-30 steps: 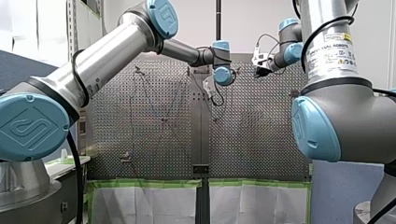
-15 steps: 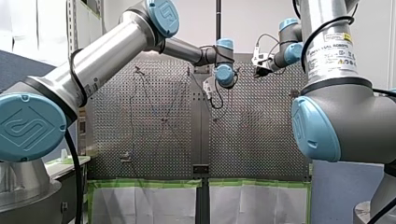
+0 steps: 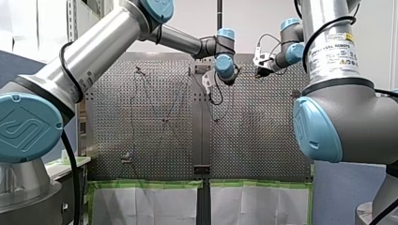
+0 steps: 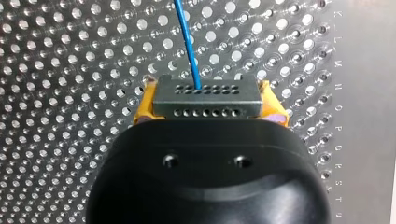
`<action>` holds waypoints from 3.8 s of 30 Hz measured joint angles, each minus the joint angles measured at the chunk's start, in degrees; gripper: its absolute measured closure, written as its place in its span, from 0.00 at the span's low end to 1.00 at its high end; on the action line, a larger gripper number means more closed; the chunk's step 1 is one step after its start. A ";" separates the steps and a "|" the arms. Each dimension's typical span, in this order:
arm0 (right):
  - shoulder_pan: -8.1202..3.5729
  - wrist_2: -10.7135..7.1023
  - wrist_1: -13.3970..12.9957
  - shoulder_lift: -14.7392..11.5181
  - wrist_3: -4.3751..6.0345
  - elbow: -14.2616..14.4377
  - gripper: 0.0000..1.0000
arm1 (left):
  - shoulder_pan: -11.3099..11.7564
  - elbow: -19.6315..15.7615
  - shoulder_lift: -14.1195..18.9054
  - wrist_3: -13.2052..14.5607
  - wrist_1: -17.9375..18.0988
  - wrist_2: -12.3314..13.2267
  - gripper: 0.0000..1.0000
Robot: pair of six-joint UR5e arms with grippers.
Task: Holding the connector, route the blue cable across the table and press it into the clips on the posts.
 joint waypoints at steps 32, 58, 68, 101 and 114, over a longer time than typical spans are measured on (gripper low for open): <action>0.19 0.00 0.36 -0.18 0.37 0.01 1.00 | -2.49 -15.70 15.69 0.08 8.37 -3.43 0.00; 1.55 0.00 0.46 -0.18 0.35 0.02 1.00 | -2.81 -28.66 28.66 0.29 21.33 -0.80 0.00; 2.26 -0.09 0.43 -0.18 0.37 0.02 1.00 | -2.85 -33.80 33.80 0.90 26.47 -1.11 0.00; 3.04 -0.44 0.41 -0.18 0.11 0.02 1.00 | -1.94 -50.86 38.28 3.12 40.56 -0.67 0.00; 3.24 -0.44 0.49 -0.18 0.14 0.02 1.00 | -2.32 -57.20 38.61 2.89 42.38 0.86 0.00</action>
